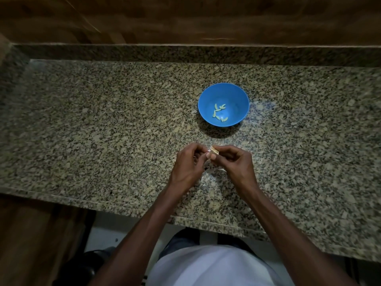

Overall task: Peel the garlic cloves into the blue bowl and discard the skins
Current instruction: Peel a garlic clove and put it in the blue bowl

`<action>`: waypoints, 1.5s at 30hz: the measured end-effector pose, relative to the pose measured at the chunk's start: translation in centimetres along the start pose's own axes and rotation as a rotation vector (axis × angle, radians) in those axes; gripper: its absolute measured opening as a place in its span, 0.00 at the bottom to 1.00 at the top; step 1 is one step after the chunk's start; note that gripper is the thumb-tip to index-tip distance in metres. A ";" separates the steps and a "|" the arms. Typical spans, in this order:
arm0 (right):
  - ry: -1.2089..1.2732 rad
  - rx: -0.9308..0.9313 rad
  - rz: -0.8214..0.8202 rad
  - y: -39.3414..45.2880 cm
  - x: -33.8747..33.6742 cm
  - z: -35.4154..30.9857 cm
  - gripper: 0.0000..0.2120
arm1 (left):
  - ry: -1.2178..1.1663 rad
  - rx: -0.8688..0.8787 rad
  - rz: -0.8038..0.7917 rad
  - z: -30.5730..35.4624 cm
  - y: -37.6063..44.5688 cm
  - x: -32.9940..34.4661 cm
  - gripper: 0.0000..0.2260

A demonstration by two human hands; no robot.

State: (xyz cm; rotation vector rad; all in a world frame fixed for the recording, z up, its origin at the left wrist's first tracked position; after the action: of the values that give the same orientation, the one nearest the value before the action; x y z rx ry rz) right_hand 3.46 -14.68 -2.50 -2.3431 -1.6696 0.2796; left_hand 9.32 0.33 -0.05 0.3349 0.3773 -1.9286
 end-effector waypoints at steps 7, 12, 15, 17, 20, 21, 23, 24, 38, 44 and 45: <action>-0.127 -0.017 -0.017 0.5 -0.2 0.8 0.12 | 0.169 0.157 -0.149 -0.3 0.4 0.0 0.02; -0.110 -0.011 -0.034 0.4 -0.3 0.9 0.12 | 0.195 0.161 -0.201 -0.5 0.3 0.4 0.02; -0.118 -0.027 0.002 0.1 -0.2 0.7 0.10 | 0.202 0.142 -0.186 -0.5 0.2 0.6 0.03; -0.130 -0.049 0.033 -0.1 0.2 0.5 0.08 | 0.196 0.130 -0.147 -0.3 -0.1 0.5 0.03; -0.183 -0.077 0.075 -0.7 0.6 0.5 0.08 | 0.209 0.107 -0.134 -0.4 -0.5 0.6 0.03; -0.212 -0.089 0.083 -0.9 0.7 0.6 0.07 | 0.214 0.078 -0.154 -0.7 -0.7 0.6 0.03; -0.255 -0.096 0.084 -1.3 0.8 0.8 0.07 | 0.179 -0.013 -0.216 -1.4 -0.9 0.6 0.04; -0.272 -0.097 0.081 -1.4 0.8 0.8 0.07 | 0.147 -0.053 -0.248 -1.6 -1.1 0.6 0.05; -0.505 -0.162 0.116 -1.1 1.0 0.8 0.07 | -0.358 -0.416 -0.218 -2.4 -2.2 -1.5 0.10; -0.705 -0.150 0.051 1.2 1.4 0.7 0.15 | -0.701 -0.511 -0.035 -4.2 -2.9 -2.5 0.07; -0.745 -0.157 0.038 1.7 1.6 0.6 0.16 | -0.746 -0.520 -0.018 -4.3 -3.1 -2.5 0.07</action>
State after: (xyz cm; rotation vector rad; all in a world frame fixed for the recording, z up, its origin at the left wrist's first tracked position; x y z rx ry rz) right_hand 5.36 -13.62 -3.66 -2.5587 -1.9930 1.1883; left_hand 7.64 5.28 -2.59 -0.7112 0.3573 -1.7470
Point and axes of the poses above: each hand's wrist, its own y-axis towards the middle knuckle, its own x-axis out of the palm, z = x × y, the point moved 4 cm from there along y, towards the middle knuckle, and after that the axes turned 11 degrees about -y, right-handed, at the moved point
